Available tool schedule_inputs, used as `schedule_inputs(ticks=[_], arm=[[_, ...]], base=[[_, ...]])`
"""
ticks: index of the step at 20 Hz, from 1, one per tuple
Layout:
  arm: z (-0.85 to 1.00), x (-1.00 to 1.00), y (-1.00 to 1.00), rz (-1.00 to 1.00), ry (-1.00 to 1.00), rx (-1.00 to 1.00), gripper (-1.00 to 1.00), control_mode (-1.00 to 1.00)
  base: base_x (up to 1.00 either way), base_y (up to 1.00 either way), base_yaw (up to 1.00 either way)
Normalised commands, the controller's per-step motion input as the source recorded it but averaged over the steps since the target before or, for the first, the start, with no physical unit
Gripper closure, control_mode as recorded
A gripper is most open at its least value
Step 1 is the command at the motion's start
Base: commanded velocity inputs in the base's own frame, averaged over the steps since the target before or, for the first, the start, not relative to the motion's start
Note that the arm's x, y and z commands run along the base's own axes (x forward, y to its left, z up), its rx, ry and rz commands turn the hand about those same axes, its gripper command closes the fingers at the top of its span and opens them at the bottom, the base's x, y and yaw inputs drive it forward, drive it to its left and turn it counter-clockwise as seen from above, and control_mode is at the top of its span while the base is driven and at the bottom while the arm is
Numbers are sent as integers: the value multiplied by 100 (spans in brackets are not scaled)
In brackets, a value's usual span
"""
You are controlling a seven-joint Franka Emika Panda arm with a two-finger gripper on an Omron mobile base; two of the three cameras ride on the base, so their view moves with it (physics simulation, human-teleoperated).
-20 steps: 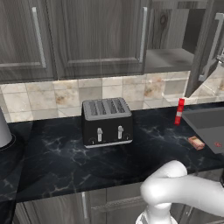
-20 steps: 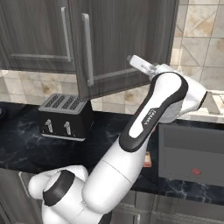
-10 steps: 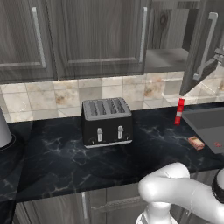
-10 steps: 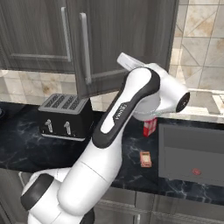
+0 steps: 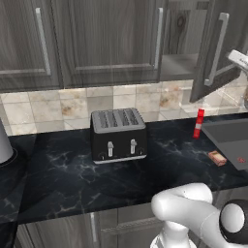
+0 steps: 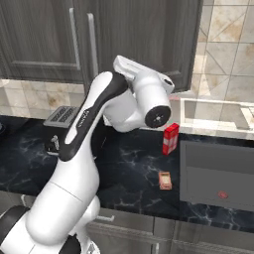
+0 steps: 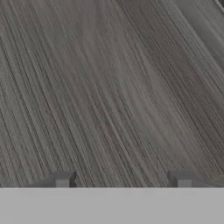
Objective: Open the cabinet. Pick the bar soap and place it next to the sink. Then close the cabinet.
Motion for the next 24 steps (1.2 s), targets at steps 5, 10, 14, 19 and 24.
schedule_inputs(ticks=[5, 10, 14, 19, 24], arm=[[12, 38, 80, -42, 0, -3, -100, -100], [6, 54, 69, -42, 0, -5, -100, -100], [1, 50, 47, -33, 0, -2, -100, -100], [3, 54, 27, -16, 0, 0, -100, -100], [8, 56, 1, -7, 6, -1, -100, -100]], base=[[0, 0, 0], [0, 0, 0], [0, 0, 0], [0, 0, 0], [0, 0, 0]])
